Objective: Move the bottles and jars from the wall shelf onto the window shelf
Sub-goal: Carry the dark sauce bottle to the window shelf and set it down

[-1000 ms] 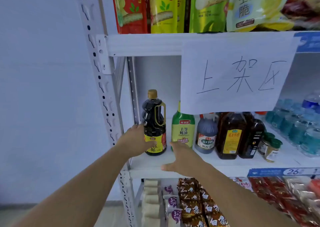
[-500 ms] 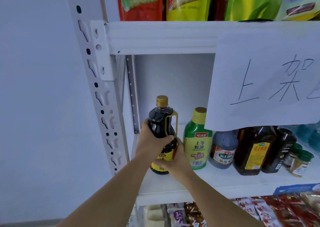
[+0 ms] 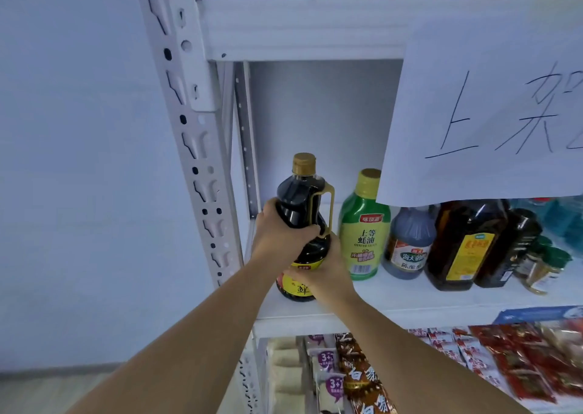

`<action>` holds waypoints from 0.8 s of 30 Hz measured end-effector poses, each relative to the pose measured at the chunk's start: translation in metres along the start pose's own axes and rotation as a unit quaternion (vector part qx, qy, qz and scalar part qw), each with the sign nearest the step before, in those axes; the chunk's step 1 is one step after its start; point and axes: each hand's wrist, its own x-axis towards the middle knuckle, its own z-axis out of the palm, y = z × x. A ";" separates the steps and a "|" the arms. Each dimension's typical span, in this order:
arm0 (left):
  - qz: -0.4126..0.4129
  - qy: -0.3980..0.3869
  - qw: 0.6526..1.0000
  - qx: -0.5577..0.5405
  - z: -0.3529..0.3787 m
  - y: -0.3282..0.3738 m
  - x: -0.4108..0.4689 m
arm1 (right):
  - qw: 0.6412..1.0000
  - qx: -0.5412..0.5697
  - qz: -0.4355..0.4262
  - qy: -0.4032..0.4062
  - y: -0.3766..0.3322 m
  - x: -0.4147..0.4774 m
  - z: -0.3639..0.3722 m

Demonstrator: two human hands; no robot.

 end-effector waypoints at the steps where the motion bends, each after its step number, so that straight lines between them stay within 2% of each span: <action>1: 0.004 0.000 1.000 0.004 -0.002 0.001 -0.007 | 1.000 0.000 0.000 -0.005 0.000 -0.007 -0.003; 8: 0.017 -0.022 1.000 0.004 -0.009 0.019 -0.066 | 0.999 -0.017 0.007 -0.043 -0.007 -0.061 -0.032; 12: 0.029 -0.010 1.000 0.003 -0.010 0.029 -0.108 | 0.997 -0.036 -0.006 -0.062 -0.017 -0.096 -0.054; 18: 0.026 0.055 0.998 0.004 -0.031 0.038 -0.173 | 0.991 -0.062 -0.035 -0.109 -0.035 -0.144 -0.065; 24: 0.021 0.146 0.989 0.026 -0.091 0.034 -0.232 | 0.978 -0.050 -0.067 -0.190 -0.074 -0.189 -0.035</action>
